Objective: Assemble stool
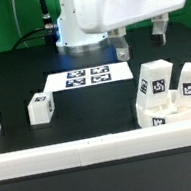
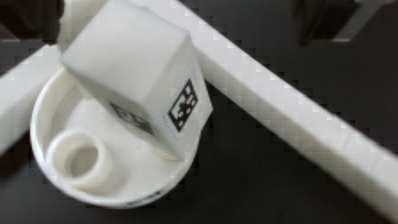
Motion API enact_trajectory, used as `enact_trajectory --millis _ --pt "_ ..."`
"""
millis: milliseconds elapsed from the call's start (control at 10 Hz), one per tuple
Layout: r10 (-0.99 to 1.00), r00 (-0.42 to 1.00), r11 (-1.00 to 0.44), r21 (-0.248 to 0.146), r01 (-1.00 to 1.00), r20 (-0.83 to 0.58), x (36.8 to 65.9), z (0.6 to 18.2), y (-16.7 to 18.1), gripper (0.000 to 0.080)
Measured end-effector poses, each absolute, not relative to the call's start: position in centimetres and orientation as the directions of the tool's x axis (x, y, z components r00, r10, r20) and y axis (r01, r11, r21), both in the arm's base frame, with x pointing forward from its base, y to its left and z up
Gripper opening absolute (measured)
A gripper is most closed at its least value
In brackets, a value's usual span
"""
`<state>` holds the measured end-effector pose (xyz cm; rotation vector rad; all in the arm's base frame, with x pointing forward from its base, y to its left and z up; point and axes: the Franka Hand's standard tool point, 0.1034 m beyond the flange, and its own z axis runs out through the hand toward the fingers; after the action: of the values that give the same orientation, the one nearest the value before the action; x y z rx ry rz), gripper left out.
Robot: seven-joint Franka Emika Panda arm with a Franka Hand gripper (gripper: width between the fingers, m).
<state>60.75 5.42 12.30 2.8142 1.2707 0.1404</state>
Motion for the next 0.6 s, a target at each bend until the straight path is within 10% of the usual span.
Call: enact_trajectory --millis 600 --pt "0.962 0.273 -0.271 0.143 0.952 0.004 60.99 11.91 5.67 0.0649"
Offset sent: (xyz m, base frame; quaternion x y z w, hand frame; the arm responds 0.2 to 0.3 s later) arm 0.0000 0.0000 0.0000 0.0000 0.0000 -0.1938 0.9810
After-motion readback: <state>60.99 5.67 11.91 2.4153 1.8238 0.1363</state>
